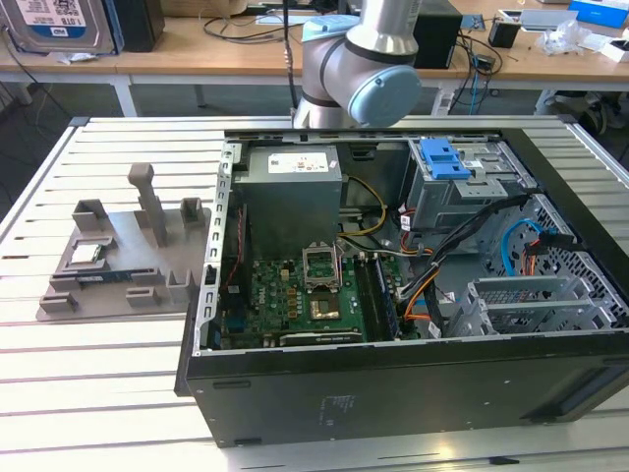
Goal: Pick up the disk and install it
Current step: 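Pick up the disk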
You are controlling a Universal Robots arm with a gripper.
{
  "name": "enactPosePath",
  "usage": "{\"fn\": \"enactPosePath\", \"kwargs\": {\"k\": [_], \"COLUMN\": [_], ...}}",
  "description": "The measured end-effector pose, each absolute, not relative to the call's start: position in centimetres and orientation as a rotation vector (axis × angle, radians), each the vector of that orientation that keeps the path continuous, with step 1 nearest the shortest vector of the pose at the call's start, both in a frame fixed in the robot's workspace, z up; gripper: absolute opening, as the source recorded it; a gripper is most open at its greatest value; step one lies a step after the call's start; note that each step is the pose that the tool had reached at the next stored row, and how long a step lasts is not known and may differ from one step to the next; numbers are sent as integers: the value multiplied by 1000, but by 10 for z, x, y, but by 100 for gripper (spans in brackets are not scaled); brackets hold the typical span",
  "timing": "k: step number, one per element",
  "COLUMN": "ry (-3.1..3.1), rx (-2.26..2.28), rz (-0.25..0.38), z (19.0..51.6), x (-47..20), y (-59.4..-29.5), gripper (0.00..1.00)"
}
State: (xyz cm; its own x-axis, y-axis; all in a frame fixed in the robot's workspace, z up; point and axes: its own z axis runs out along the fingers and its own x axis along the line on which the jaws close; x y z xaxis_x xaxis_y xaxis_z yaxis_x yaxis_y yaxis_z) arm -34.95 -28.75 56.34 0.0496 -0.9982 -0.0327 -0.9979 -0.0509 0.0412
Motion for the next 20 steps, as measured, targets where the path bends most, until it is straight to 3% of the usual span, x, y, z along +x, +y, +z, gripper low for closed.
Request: {"fn": "enactPosePath", "kwargs": {"k": [20], "ry": [-2158], "rx": [2269], "rz": [-84], "z": [563], "x": [-299], "y": [-288], "gripper": [37]}}
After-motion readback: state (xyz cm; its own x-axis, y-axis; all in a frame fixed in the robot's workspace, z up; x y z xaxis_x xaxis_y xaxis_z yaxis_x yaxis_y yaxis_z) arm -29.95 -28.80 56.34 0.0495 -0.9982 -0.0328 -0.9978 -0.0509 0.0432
